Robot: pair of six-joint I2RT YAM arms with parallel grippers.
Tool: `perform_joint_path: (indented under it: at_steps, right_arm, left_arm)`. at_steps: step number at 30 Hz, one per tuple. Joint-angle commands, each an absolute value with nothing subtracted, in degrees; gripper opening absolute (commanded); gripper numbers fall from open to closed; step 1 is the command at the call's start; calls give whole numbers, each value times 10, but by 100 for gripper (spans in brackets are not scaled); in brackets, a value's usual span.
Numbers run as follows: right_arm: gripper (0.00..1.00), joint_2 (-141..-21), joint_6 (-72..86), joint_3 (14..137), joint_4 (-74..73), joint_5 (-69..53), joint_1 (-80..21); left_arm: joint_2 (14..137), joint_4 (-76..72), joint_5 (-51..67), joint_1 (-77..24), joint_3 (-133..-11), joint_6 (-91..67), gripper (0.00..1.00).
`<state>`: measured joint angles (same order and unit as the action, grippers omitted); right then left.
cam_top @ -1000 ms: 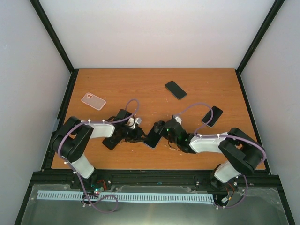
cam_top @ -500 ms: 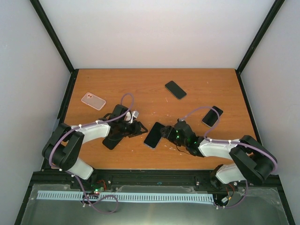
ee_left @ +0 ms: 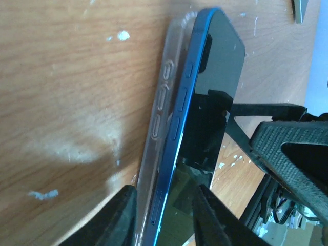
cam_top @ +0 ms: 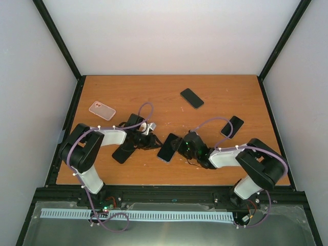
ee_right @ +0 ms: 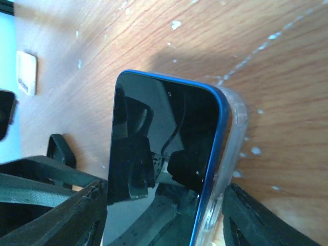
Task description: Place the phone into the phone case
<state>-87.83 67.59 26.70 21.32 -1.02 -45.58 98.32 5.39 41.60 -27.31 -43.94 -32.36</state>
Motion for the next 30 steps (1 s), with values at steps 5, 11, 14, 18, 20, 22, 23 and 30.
perform_joint_path:
  at_steps: [5,11,14,18,20,22,23,30]
  right_arm:
    - [62,-941,670,252,381,-56,-463]
    - [63,-937,656,248,467,-88,-462]
    - [64,-931,648,255,484,-102,-461]
    - [65,-926,643,275,476,-127,-461]
    - [65,-926,645,282,466,-136,-462]
    - [65,-930,648,282,466,-142,-462]
    - [65,-934,650,281,468,-144,-462]
    - [65,-963,676,265,507,-166,-462]
  left_arm:
    - [980,20,438,-272,-405,-321,19]
    - [975,35,429,-272,-403,-315,13]
    - [969,35,427,-272,-397,-324,15]
    - [959,22,433,-272,-386,-340,20]
    - [956,22,433,-272,-386,-339,23]
    - [955,27,431,-272,-388,-336,24]
    - [955,28,429,-272,-389,-335,25]
    - [955,25,432,-272,-385,-337,25]
